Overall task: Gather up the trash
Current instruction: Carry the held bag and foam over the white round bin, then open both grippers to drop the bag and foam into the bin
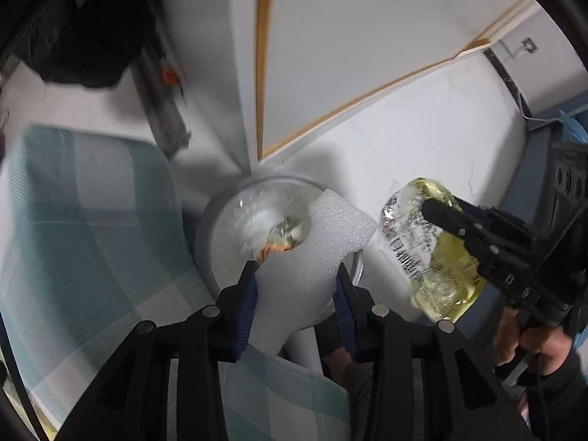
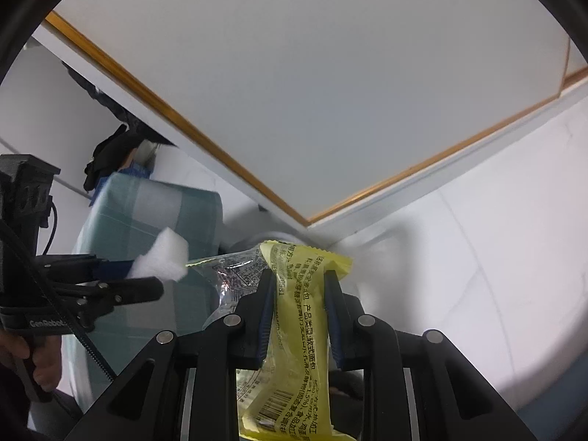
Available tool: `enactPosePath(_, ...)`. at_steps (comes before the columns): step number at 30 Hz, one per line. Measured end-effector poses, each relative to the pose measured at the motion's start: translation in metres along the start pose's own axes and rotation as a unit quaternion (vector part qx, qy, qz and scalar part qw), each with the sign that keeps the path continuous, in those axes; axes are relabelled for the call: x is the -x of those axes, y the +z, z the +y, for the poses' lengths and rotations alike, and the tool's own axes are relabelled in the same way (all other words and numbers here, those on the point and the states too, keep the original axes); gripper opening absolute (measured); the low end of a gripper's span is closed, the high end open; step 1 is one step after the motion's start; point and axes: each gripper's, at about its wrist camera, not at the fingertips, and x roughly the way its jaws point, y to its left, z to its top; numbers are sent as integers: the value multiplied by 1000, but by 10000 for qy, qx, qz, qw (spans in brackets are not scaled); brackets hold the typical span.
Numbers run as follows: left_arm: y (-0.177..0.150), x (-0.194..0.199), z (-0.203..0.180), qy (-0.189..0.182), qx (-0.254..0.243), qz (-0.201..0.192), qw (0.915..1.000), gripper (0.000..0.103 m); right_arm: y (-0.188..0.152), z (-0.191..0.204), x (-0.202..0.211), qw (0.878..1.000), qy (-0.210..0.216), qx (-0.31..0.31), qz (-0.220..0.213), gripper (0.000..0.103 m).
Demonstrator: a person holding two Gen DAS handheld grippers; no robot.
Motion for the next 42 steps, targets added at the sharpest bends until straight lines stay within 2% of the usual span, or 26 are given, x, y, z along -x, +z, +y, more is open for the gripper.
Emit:
enactPosePath(9,16,-41,7,505,35,819,9954,34,-7,-1,-62,9985,174,-33,516,25)
enactPosePath(13,29,-52,17,289,383,1132,9924,34,-14,0,-82,9968,239,-131,746,25)
enactPosePath(15,34,-59,24,58,701,1323,9887,34,-18,-3,-91,9963,204,-158,824,26)
enactPosePath(19,38,-69,30,-82,1059,1561,9820,35,-22,-8,-101,9955,157,-335,869,26)
enactPosePath(23,42,-76,33,-109,1267,1622,9785,35,-22,-14,-108,9949,65,-564,835,26)
enactPosePath(28,47,-84,44,-139,1530,1620,9748,35,-20,-4,-108,9967,-181,-259,753,28)
enactPosePath(32,47,-87,48,-134,1644,1647,9725,35,-19,2,-110,9968,-140,-154,777,30)
enactPosePath(36,46,-83,48,3,1590,1583,9745,36,-22,7,-113,9964,-39,-136,837,34)
enactPosePath(38,45,-80,46,-15,1540,1542,9760,41,-24,7,-115,9960,37,-144,886,34)
enactPosePath(40,45,-82,48,60,1511,1512,9769,59,-25,8,-116,9955,72,-158,929,35)
enactPosePath(42,44,-78,47,104,1466,1452,9784,60,-26,8,-116,9952,100,-170,955,37)
